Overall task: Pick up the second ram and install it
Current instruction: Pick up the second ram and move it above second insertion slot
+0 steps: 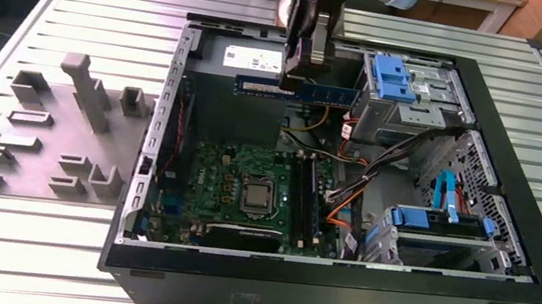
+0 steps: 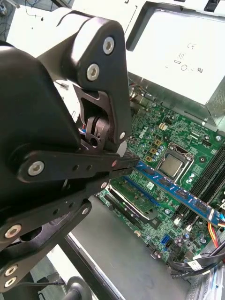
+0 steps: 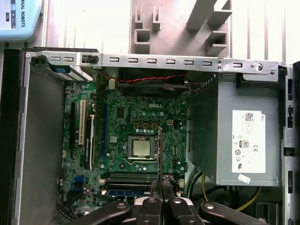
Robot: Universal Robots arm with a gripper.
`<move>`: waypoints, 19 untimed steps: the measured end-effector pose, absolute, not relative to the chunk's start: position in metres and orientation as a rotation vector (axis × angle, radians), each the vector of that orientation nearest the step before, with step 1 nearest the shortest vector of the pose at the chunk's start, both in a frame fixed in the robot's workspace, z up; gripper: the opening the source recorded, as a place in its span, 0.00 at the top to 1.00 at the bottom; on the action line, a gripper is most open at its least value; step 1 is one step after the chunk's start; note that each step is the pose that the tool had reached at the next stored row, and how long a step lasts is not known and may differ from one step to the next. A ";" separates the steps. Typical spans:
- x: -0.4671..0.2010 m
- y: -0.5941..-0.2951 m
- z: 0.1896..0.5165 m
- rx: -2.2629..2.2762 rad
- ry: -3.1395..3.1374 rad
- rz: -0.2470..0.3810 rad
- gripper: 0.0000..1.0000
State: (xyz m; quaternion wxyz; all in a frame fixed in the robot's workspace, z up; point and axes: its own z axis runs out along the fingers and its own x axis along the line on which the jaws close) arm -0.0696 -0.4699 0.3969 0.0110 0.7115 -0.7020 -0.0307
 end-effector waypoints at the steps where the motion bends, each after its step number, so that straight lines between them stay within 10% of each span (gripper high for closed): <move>1: -0.070 -0.470 0.397 2.220 -2.190 -0.096 0.88; 19: -0.070 -0.470 0.377 2.220 -2.190 -0.096 0.88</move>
